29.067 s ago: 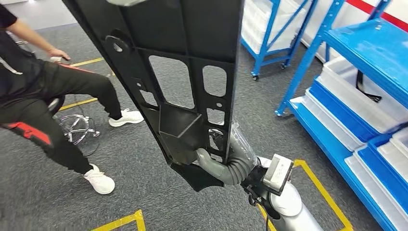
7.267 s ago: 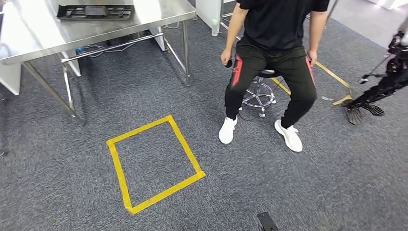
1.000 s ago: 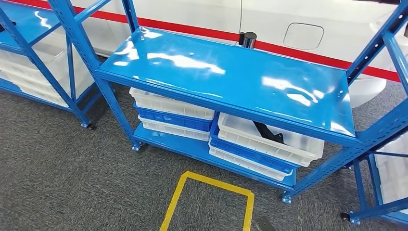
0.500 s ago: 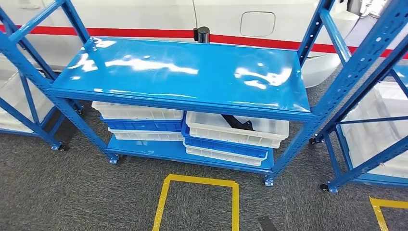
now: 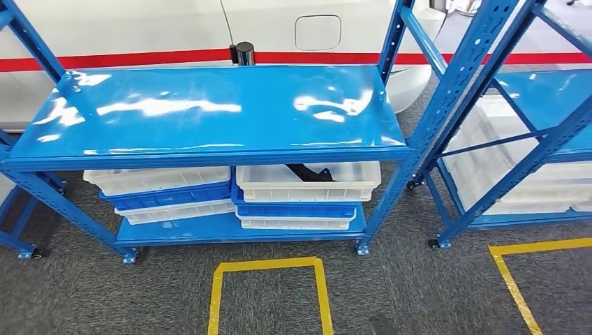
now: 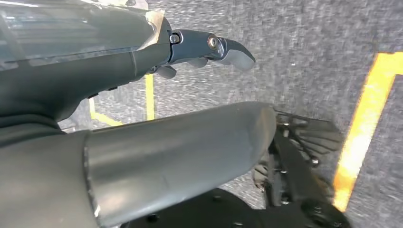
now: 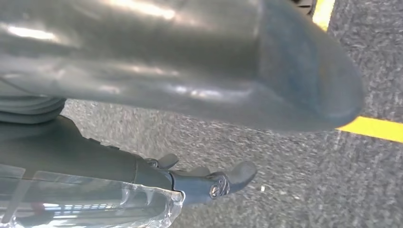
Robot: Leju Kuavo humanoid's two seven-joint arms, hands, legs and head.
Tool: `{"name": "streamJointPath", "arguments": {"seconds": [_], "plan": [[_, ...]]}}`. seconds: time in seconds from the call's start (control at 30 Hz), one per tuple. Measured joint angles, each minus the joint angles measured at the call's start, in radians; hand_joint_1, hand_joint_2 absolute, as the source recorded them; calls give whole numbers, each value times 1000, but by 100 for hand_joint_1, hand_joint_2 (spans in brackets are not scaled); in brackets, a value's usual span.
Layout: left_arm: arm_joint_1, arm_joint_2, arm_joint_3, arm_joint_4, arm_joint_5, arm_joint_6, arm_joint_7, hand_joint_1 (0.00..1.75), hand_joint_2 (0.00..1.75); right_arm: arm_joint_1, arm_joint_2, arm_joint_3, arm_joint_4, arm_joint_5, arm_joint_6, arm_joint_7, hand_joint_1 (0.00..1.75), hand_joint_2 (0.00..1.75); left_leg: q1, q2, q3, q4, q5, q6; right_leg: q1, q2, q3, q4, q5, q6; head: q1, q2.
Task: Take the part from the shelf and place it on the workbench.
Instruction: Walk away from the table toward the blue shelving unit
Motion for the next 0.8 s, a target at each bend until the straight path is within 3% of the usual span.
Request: {"name": "streamJointPath", "arguments": {"seconds": [0.07,0.1,0.13,0.2,0.27,0.33,0.43,0.47,0.53,0.6,0.63,0.67,0.73,0.8], "plan": [[3,0,0,0,1,-3,0,0,0,-4,-1,0,0,2,0,0,0,0,-2,29,-1,-1,-1,4,0,-39,-63,128,-52,-3,3,0],[4,-1,0,0,2,-5,0,0,0,-4,-1,0,0,3,0,0,0,0,-2,43,0,-1,-2,4,-2,-47,-81,165,-61,1,3,0],[5,-3,1,0,3,-8,0,0,0,-3,-1,0,0,4,0,0,0,0,-2,53,0,0,-3,3,-5,-52,-79,166,-56,9,3,0],[4,-7,1,-1,5,-11,0,0,0,-1,-3,0,0,5,-1,0,0,0,1,67,4,1,-7,-4,-13,-63,-18,59,-12,30,3,0],[2,-7,2,-1,3,-14,-3,0,0,-1,-3,0,0,6,-4,0,0,0,-2,76,7,4,-12,-15,-15,-77,53,-67,26,37,3,0],[0,-6,2,-1,0,-18,-7,0,0,0,-2,0,0,8,-12,0,0,0,-5,80,11,6,-15,-27,-12,-82,77,-106,36,25,1,0],[-2,-7,1,-2,-2,-21,-9,0,0,4,-1,0,0,10,-21,0,0,0,2,68,10,16,-25,-43,-16,-75,76,-107,39,3,-1,0],[-2,-7,1,-3,-2,-21,-9,0,0,4,-1,0,0,11,-23,0,0,0,5,53,-3,45,-46,-47,-18,-73,77,-109,41,-5,-2,0],[0,-8,1,-4,-2,-22,-9,0,0,2,0,0,0,12,-25,0,0,0,7,24,-59,165,-113,-51,-17,-68,79,-109,41,-15,-3,0],[3,-8,1,-5,-3,-25,-9,0,0,2,0,0,0,12,-28,2,0,0,7,15,-120,285,-155,-52,-12,-63,79,-109,40,-18,-4,0],[4,-9,1,-6,-4,-27,-9,0,44,2,0,0,0,13,-29,5,0,0,7,14,-131,299,-147,-50,-9,-58,81,-109,40,-19,-4,0],[5,-9,1,-6,-6,-29,-9,0,87,2,0,0,0,14,-32,7,0,0,7,13,-122,273,-120,-47,-8,-54,83,-108,39,-19,-4,0],[4,-9,1,-7,-10,-30,-8,0,175,1,1,0,0,18,-36,11,0,87,7,8,-65,143,-45,-36,-7,-46,87,-108,39,-19,-4,0],[3,-10,1,-7,-11,-31,-9,0,175,0,3,0,0,20,-39,13,0,175,5,0,-21,40,-7,-31,1,-40,84,-105,36,-15,-3,0]]}}
